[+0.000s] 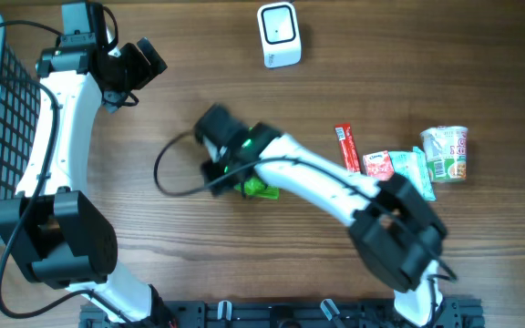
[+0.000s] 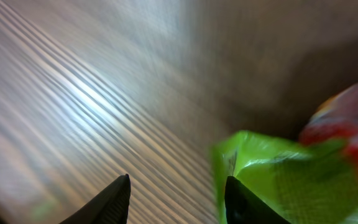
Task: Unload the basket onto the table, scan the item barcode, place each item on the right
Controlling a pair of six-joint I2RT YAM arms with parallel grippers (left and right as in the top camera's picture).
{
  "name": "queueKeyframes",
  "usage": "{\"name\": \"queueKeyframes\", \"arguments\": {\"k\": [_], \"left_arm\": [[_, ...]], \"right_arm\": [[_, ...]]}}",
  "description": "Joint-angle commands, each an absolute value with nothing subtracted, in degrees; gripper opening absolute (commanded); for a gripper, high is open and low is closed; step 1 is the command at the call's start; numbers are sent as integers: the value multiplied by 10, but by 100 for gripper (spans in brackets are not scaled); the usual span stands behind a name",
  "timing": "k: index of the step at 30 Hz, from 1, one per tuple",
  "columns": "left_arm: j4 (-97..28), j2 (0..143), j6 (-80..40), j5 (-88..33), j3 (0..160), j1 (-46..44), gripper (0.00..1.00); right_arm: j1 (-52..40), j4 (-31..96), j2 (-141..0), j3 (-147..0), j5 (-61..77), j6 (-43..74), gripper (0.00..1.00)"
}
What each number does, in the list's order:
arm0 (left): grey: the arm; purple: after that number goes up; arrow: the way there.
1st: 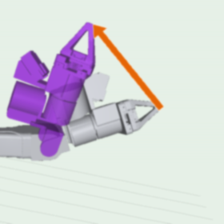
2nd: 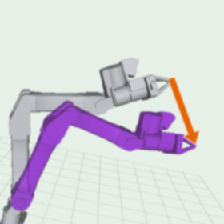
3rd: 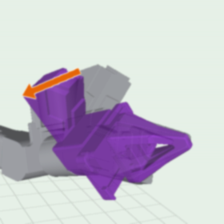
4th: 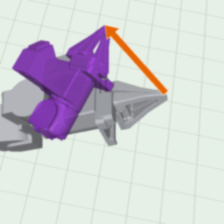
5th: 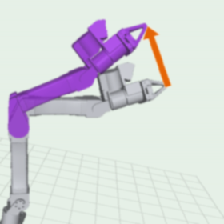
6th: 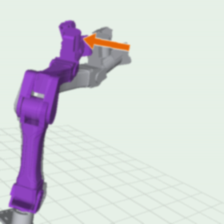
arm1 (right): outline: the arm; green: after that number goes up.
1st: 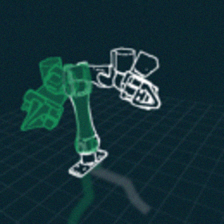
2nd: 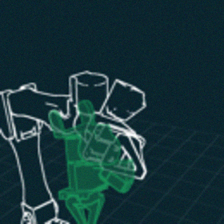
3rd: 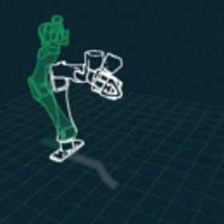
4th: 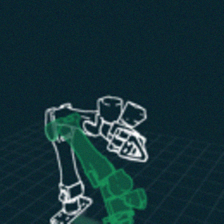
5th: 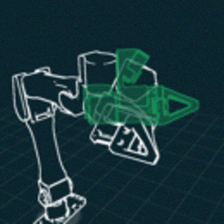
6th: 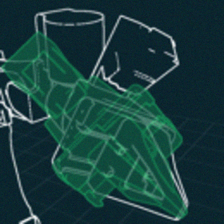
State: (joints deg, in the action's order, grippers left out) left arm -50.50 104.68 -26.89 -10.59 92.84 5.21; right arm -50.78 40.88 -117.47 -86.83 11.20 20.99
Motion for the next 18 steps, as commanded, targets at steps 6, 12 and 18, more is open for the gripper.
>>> {"name": "queueKeyframes", "arguments": {"k": [6,12,18], "left_arm": [[-505,1047,-270,-109,930,54,100],[-505,1047,-270,-109,930,54,100],[-505,1047,-270,-109,930,54,100]], "right_arm": [[-447,634,-1193,-859,-73,189,53],[-367,668,-1193,-859,-180,180,57],[-310,667,-1176,-893,-117,135,49]]}}
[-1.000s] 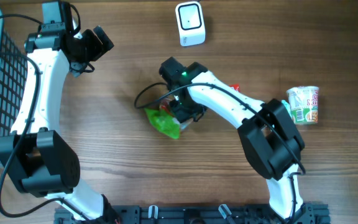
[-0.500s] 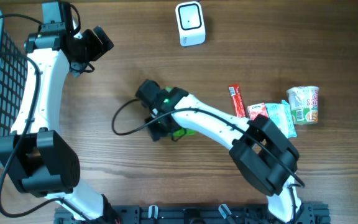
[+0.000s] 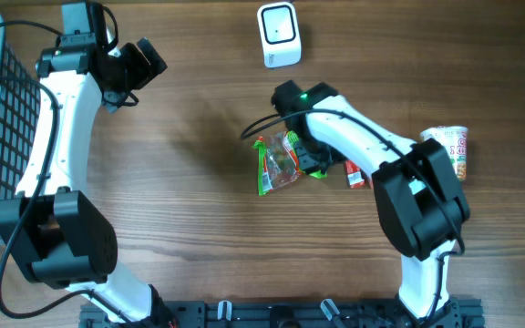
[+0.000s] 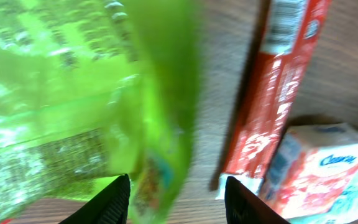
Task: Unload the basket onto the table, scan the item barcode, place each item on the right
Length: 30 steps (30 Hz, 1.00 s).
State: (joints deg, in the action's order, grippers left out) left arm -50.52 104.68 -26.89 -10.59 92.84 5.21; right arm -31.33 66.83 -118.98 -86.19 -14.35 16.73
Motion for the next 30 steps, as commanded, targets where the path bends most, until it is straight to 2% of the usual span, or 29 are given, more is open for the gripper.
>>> {"name": "queueKeyframes", "arguments": {"k": [1,4,6,8,10,17,22,23,24,26,27,28,29,30], "left_arm": [[-505,1047,-270,-109,930,54,100],[-505,1047,-270,-109,930,54,100],[-505,1047,-270,-109,930,54,100],[-505,1047,-270,-109,930,54,100],[-505,1047,-270,-109,930,54,100],[-505,1047,-270,-109,930,54,100],[-505,1047,-270,-109,930,54,100],[-505,1047,-270,-109,930,54,100],[-505,1047,-270,-109,930,54,100],[-505,1047,-270,-109,930,54,100],[-505,1047,-270,-109,930,54,100],[-505,1047,-270,-109,930,54,100],[-505,1047,-270,-109,930,54,100],[-505,1047,-270,-109,930,54,100]], "right_arm": [[-310,667,-1159,-903,-106,135,50],[-310,659,-1122,-914,-42,135,58],[-310,652,-1112,-914,44,135,77],[-310,645,-1114,-908,79,138,86],[-310,621,-1114,-888,76,153,99],[-312,453,-1114,-755,74,257,100],[-312,363,-1115,-677,74,287,99],[-313,362,-1115,-673,74,287,96],[-313,362,-1115,-672,74,285,85],[-313,362,-1115,-672,74,283,32],[-313,362,-1115,-672,74,281,25],[-313,362,-1115,-673,74,270,11],[-312,362,-1115,-673,74,266,4],[-310,362,-1114,-675,76,253,8]]}}
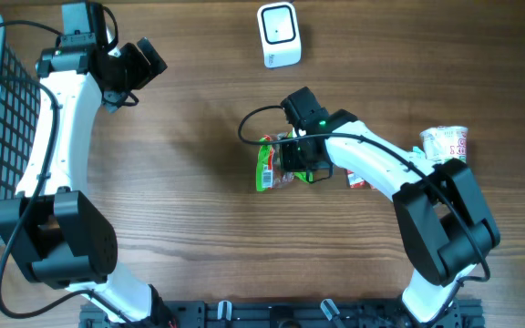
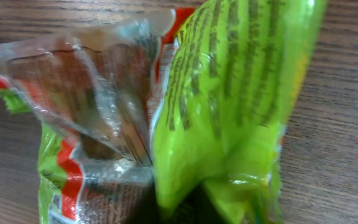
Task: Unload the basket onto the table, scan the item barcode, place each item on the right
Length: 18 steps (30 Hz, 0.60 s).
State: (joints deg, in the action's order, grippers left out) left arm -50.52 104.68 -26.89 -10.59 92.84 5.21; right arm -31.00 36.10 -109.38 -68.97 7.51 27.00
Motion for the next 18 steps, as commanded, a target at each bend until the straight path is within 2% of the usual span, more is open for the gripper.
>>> {"name": "queueKeyframes", "arguments": {"k": [1,2,8,12,13,18], "left_arm": [[-505,1047,-270,-109,930,54,100],[-505,1047,-270,-109,930,54,100],[-505,1047,-270,-109,930,54,100],[-505,1047,-270,-109,930,54,100],[-505,1047,-270,-109,930,54,100],[-505,1047,-270,-109,930,54,100]], "right_arm": [[-309,369,-1110,-683,80,230,29],[-308,385,-1105,-698,83,213,48],[-309,424,-1056,-778,91,197,76],[-310,415,-1056,-763,35,212,90],[-310,416,-1058,-756,-4,226,96],[-310,405,-1073,-743,-47,250,100]]}}
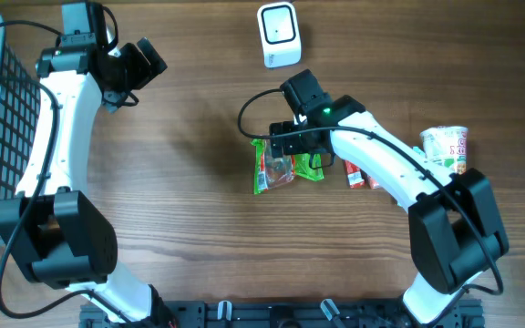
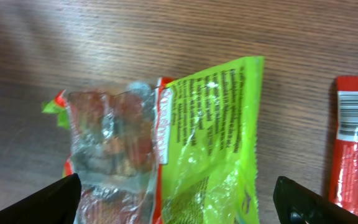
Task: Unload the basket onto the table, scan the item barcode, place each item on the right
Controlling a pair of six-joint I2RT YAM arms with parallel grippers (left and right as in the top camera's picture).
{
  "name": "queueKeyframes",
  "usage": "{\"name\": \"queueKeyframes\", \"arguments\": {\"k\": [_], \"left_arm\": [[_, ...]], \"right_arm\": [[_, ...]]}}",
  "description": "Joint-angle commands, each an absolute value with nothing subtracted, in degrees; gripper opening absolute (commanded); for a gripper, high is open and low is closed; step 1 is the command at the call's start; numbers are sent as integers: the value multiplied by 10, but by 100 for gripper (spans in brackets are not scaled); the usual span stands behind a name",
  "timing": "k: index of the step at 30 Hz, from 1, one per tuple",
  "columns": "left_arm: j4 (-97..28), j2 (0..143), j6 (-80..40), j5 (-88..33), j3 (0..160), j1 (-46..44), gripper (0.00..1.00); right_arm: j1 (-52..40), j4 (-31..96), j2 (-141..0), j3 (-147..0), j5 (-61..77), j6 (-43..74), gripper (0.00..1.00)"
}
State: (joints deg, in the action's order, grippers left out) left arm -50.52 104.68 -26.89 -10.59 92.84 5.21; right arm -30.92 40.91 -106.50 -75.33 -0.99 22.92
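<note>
A green and clear snack bag [image 1: 285, 167] lies flat on the wooden table, its printed back up. My right gripper [image 1: 293, 144] hovers just over the bag's far end, open wide. In the right wrist view the bag [image 2: 197, 143] fills the space between the two black fingertips [image 2: 58, 198], and nothing is gripped. The white barcode scanner [image 1: 279, 35] stands at the far edge of the table. My left gripper [image 1: 142, 60] is held up at the far left, away from the bag; its jaws are not readable.
A red stick pack [image 1: 349, 169] lies right of the bag, seen also in the right wrist view [image 2: 353, 155]. A cup of noodles [image 1: 447, 151] stands at the far right. A wire basket is at the left edge.
My right gripper was pressed down close on the bag, fingers hidden. Now it is open wide and drawn back above the bag, which lies loose on the table.
My right gripper was at the middle left of the table beside the green bag. Then arm and bag were further right, beside the red stick pack. Then the gripper was low on the bag. Now the bag rests there with the gripper open over it.
</note>
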Motion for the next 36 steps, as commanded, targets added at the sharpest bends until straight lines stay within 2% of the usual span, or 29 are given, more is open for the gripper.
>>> {"name": "queueKeyframes", "arguments": {"k": [1,14,15,16,17,18,19,22,26,31,36], "left_arm": [[-505,1047,-270,-109,930,54,100],[-505,1047,-270,-109,930,54,100],[-505,1047,-270,-109,930,54,100],[-505,1047,-270,-109,930,54,100],[-505,1047,-270,-109,930,54,100],[-505,1047,-270,-109,930,54,100],[-505,1047,-270,-109,930,54,100],[-505,1047,-270,-109,930,54,100],[-505,1047,-270,-109,930,54,100],[-505,1047,-270,-109,930,54,100],[-505,1047,-270,-109,930,54,100]], "right_arm": [[-310,405,-1076,-743,-47,251,99],[-337,359,-1181,-729,44,277,100],[-336,356,-1188,-728,52,275,93],[-335,356,-1188,-728,69,270,75],[-335,356,-1187,-728,79,269,62],[-334,354,-1186,-729,92,267,40],[-333,354,-1186,-733,103,252,4],[-312,357,-1147,-749,158,186,4],[-306,359,-1007,-749,162,111,4],[-303,364,-888,-749,156,103,4],[-303,366,-820,-755,6,74,4]]}}
